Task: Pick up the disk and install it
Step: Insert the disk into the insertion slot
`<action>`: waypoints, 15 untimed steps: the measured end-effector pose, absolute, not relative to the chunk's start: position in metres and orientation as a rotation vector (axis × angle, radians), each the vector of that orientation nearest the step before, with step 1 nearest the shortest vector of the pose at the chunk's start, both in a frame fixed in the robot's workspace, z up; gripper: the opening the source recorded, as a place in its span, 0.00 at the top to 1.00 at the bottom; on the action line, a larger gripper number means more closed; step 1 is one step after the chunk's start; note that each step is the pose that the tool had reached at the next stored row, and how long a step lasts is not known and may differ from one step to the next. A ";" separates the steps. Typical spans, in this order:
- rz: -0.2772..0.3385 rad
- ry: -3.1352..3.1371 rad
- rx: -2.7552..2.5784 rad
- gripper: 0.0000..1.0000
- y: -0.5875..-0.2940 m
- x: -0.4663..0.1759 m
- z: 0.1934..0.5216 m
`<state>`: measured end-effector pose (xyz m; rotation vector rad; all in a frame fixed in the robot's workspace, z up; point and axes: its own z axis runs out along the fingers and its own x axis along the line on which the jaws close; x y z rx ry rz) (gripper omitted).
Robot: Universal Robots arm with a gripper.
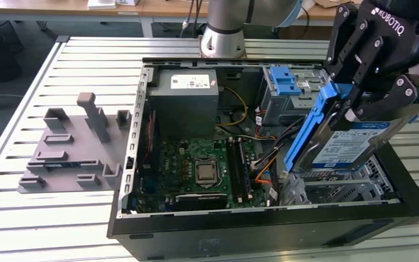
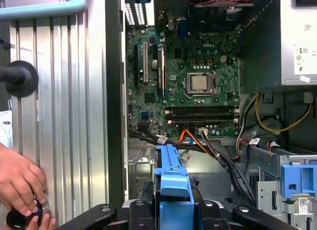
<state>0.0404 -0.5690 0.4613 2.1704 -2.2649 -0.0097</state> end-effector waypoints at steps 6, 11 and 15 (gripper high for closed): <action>-0.010 -2.265 2.170 0.64 -0.569 0.052 0.457; -0.009 -2.265 2.170 0.64 -0.569 0.060 0.455; -0.010 -2.265 2.170 0.64 -0.569 0.060 0.455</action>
